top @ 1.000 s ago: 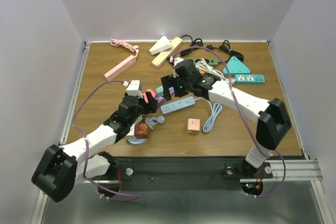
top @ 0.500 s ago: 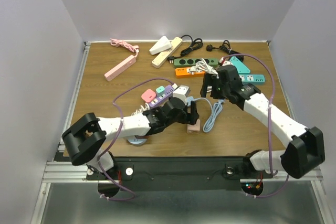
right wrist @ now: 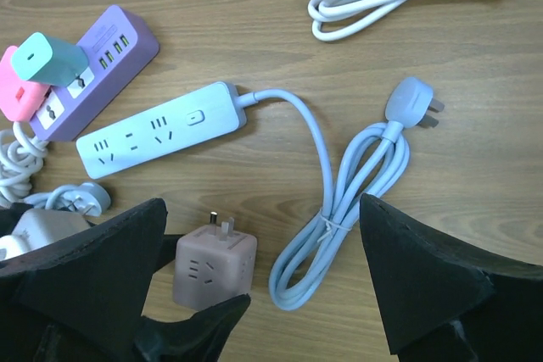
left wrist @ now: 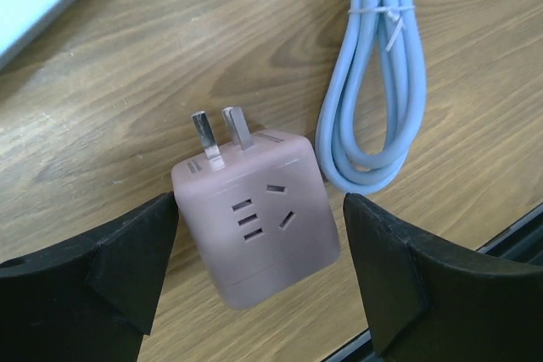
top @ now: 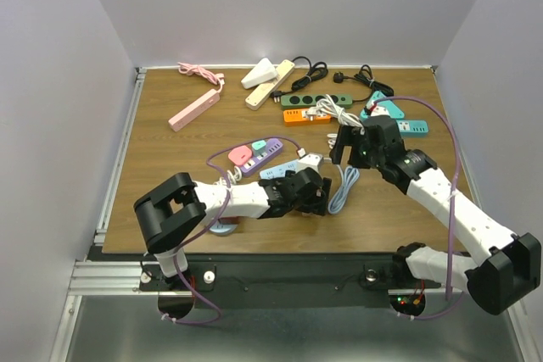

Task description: Insert the plug

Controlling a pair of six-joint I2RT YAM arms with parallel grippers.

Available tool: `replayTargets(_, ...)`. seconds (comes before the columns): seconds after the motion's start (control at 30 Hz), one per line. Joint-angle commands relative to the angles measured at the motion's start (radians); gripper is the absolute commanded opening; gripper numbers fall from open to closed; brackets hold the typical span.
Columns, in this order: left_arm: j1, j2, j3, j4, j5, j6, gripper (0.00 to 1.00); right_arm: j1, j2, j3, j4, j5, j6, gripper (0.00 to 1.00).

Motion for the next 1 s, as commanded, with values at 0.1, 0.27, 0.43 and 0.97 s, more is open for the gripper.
replayTargets(0.1,0.006,0.054,0.080,-0.063,0.053,0.046,0.37,-0.005,-0.095,-0.034,0.029,0.011,-0.021,1.00)
replayTargets(0.27,0.072,0.053,0.103,-0.074,0.190,0.086,0.00,-0.005,-0.188,-0.048,0.049,0.003,-0.089,1.00)
replayTargets(0.43,0.201,0.011,0.152,-0.076,0.441,0.068,0.00,-0.003,-0.238,-0.063,0.076,-0.075,-0.156,1.00)
replayTargets(0.97,0.400,0.120,0.560,-0.451,0.765,-0.113,0.00,0.358,-0.066,0.031,0.121,0.129,-0.290,1.00)
